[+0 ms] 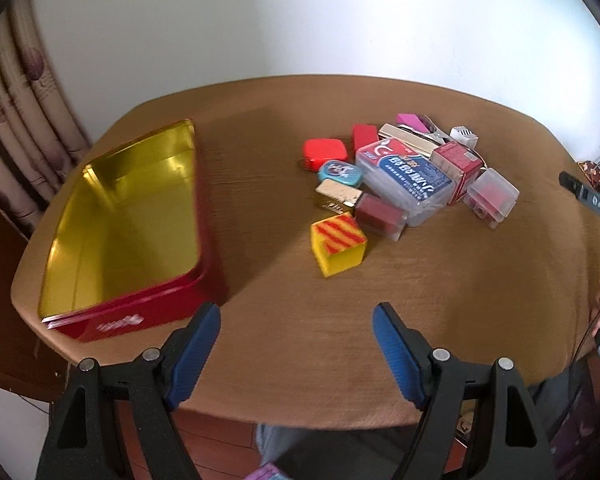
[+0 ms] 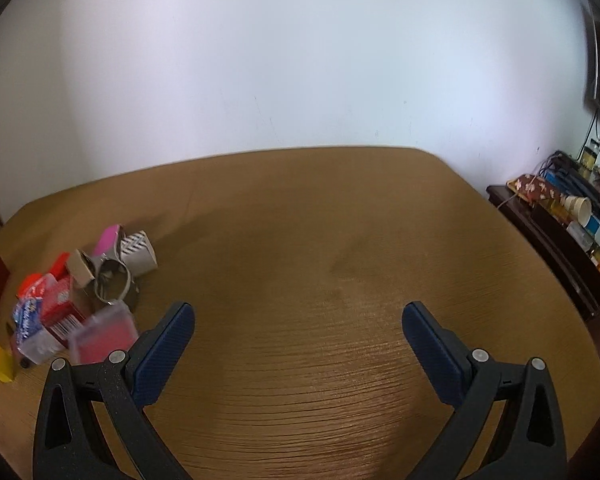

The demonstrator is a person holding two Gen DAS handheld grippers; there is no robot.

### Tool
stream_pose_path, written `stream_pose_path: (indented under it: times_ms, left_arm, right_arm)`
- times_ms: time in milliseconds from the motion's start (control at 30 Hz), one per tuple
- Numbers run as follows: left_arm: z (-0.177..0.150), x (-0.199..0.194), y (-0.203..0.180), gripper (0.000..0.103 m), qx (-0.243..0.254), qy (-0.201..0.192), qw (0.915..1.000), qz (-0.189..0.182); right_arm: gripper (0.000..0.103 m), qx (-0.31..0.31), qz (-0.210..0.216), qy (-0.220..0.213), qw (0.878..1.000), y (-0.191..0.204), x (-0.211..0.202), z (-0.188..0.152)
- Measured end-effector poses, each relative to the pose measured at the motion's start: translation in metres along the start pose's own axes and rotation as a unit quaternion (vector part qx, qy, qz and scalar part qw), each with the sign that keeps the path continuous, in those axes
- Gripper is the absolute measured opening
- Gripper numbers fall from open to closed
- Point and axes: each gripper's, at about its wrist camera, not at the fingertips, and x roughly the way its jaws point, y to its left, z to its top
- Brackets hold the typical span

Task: Organize rigid objects
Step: 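Move the left tool toward the yellow-red striped cube, then close the left tool on the yellow-red striped cube and lift it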

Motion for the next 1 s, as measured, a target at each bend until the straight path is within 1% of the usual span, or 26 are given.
stream_pose_path:
  times_ms: [67, 167, 300, 400, 600, 733, 800, 833, 867, 900, 933, 1000]
  left_arm:
    - [0.009, 0.006, -0.004, 0.081, -0.001, 0.006, 1.0, 0.003]
    - [0.02, 0.014, -0.005, 0.081, -0.011, 0.016, 0.9998, -0.011]
    - [0.031, 0.027, -0.009, 0.081, -0.017, 0.027, 0.9994, -0.013]
    - [0.034, 0.035, -0.009, 0.081, -0.024, 0.038, 0.9987, -0.023]
    - [0.037, 0.049, -0.01, 0.081, -0.037, 0.045, 0.9981, -0.02]
    - [0.038, 0.061, -0.007, 0.08, -0.045, 0.057, 0.9972, -0.019]
    - [0.037, 0.066, -0.005, 0.075, -0.049, 0.06, 0.9968, -0.021]
    - [0.036, 0.069, -0.004, 0.061, -0.052, 0.063, 0.9964, -0.024]
    - [0.036, 0.073, -0.003, 0.041, -0.055, 0.068, 0.9957, -0.03]
    - [0.035, 0.076, 0.0, 0.039, -0.064, 0.067, 0.9951, -0.034]
    - [0.034, 0.074, 0.003, 0.03, -0.074, 0.054, 0.9952, -0.036]
    - [0.034, 0.074, 0.009, 0.03, -0.091, 0.052, 0.9933, -0.05]
  right_arm:
    - [0.103, 0.008, 0.009, 0.012, 1.0, -0.003, 0.006, -0.002]
    - [0.103, 0.016, 0.018, 0.017, 1.0, -0.006, 0.009, -0.002]
    - [0.103, 0.016, 0.026, 0.027, 0.999, -0.004, 0.014, -0.006]
    - [0.103, 0.015, 0.032, 0.027, 0.999, -0.003, 0.014, -0.007]
    - [0.103, 0.014, 0.039, 0.035, 0.999, 0.0, 0.018, -0.009]
    - [0.103, 0.018, 0.043, 0.04, 0.998, 0.0, 0.021, -0.01]
    - [0.103, 0.019, 0.045, 0.042, 0.998, -0.002, 0.022, -0.01]
    - [0.103, 0.018, 0.046, 0.044, 0.998, -0.001, 0.023, -0.009]
    - [0.103, 0.018, 0.046, 0.046, 0.998, 0.0, 0.024, -0.009]
    - [0.103, 0.018, 0.047, 0.049, 0.998, 0.001, 0.025, -0.009]
    - [0.103, 0.017, 0.048, 0.051, 0.997, 0.001, 0.026, -0.01]
    - [0.103, 0.018, 0.05, 0.054, 0.997, 0.003, 0.027, -0.01]
